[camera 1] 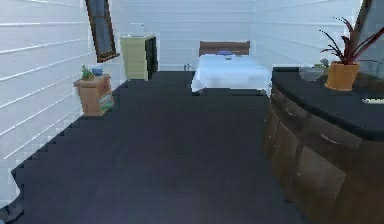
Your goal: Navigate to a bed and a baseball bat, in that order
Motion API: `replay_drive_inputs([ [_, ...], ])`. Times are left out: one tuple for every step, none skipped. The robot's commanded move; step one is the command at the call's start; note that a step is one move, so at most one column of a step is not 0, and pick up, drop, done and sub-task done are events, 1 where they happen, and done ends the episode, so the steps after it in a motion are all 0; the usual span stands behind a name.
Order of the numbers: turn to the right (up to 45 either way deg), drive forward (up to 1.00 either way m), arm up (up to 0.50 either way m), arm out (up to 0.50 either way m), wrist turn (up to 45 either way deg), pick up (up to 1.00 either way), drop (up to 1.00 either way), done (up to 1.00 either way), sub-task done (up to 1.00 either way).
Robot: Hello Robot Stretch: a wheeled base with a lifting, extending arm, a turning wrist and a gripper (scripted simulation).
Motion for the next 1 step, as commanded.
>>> replay_drive_inputs([
  [6.0, 0.0, 0.0, 0.0, 0.0, 0.0, 0.0, 0.0, 0.0],
])
